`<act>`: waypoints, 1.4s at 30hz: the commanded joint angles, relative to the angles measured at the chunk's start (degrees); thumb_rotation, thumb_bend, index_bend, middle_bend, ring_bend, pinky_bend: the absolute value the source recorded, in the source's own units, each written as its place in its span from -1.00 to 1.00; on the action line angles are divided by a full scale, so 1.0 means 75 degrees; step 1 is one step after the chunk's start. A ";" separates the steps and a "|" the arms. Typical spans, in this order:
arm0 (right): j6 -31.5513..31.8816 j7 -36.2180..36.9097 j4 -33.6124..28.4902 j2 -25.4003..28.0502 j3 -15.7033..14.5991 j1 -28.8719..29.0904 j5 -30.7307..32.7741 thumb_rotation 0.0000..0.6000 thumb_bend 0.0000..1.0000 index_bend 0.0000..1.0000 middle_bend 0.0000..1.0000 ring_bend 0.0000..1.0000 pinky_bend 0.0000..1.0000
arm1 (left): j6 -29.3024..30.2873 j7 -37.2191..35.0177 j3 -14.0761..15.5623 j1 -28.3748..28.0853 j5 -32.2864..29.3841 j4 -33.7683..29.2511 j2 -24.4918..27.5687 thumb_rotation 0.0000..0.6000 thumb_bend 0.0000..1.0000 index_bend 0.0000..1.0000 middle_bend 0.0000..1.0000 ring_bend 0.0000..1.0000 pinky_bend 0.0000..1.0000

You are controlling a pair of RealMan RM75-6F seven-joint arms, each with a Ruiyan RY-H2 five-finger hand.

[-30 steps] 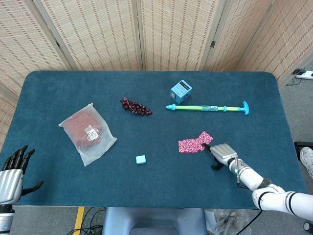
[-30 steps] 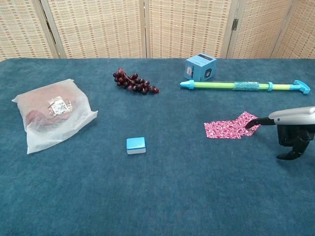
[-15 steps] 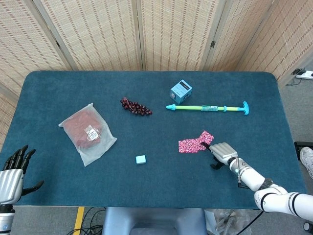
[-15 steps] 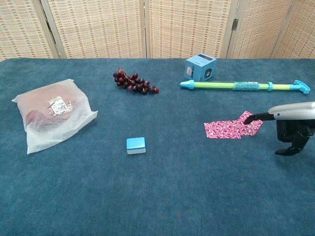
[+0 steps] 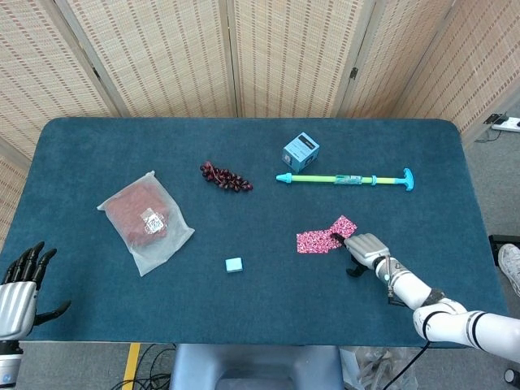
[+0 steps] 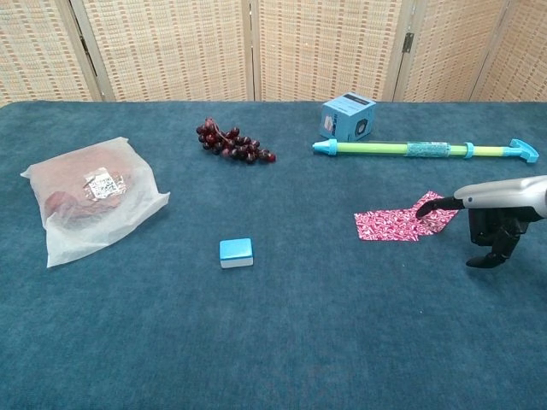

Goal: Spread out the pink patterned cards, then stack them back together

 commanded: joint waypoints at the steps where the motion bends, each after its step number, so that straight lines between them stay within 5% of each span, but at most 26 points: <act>1: -0.0024 -0.0047 0.0105 -0.0032 -0.0025 0.0041 0.0149 1.00 -0.23 -0.97 0.96 1.00 1.00 | 0.0004 0.0011 0.0008 0.0015 -0.0014 0.0017 -0.0007 1.00 -0.63 -0.73 -0.91 -0.91 -0.70; 22: 0.0135 0.0108 -0.0449 0.0112 0.0152 0.0073 -0.0144 1.00 -0.23 -0.96 0.95 1.00 1.00 | 0.0049 0.0055 -0.0005 0.0037 -0.0007 0.0062 -0.0030 1.00 -0.63 -0.73 -0.91 -0.91 -0.70; 42: 0.0256 -0.0352 -0.0452 -0.0194 -0.0138 0.0200 0.0010 1.00 -0.23 -0.94 0.95 1.00 1.00 | 0.0077 -0.0177 0.0016 0.0045 0.0109 0.0092 -0.0051 1.00 -0.63 -0.72 -0.91 -0.91 -0.70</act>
